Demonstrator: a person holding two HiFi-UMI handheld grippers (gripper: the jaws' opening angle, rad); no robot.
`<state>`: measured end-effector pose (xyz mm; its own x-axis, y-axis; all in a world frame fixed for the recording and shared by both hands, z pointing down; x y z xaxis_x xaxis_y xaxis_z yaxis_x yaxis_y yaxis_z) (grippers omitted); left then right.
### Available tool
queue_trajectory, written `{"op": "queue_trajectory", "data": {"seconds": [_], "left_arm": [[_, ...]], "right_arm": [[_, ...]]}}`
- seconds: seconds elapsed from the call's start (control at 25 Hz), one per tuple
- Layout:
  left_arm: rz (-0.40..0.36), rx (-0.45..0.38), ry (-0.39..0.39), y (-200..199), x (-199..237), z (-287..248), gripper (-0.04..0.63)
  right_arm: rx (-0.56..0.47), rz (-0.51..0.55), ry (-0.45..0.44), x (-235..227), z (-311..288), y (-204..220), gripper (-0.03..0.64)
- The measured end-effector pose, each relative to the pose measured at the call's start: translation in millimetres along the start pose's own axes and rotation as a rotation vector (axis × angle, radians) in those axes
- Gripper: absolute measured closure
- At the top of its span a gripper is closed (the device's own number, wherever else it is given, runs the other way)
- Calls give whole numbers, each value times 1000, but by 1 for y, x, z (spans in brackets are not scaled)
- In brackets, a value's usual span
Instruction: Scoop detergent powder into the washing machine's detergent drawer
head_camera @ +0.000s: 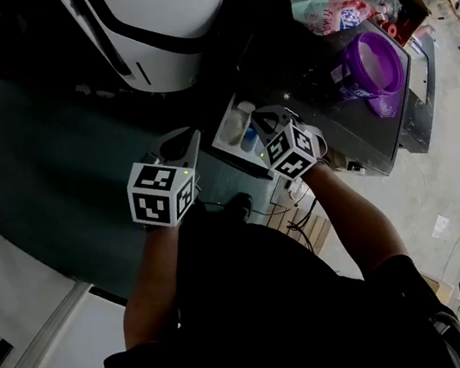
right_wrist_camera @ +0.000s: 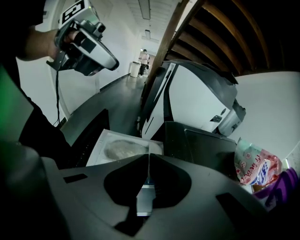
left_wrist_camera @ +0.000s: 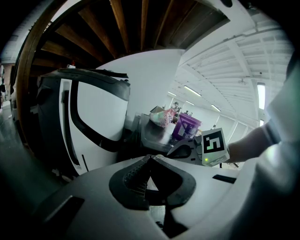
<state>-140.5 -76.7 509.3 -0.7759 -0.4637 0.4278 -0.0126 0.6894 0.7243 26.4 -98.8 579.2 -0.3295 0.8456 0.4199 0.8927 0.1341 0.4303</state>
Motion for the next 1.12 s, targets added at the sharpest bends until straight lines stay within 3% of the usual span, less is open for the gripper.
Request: {"op": "queue_trajectory", "data": {"seconds": [0.36,1.12], "left_arm": [[-8,4,8,2,-6,-3,587],[-33,2,18,-9,-15,-1,586]], "right_arm": [[-14,43,15,4,4,1,595],[2,334,55,21,10,-11,595]]}}
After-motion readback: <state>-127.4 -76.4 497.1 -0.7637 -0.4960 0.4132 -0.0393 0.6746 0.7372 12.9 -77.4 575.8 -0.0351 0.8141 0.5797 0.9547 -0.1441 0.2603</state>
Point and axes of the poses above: the fingertips, and each gripper's own axes: z backward along the fingers, x to its left, y out of its underside, the point moved 4 cm from there along z, backward along the fingers, and after that the axes turned 9 degrees about z, right-handed, at the moved point
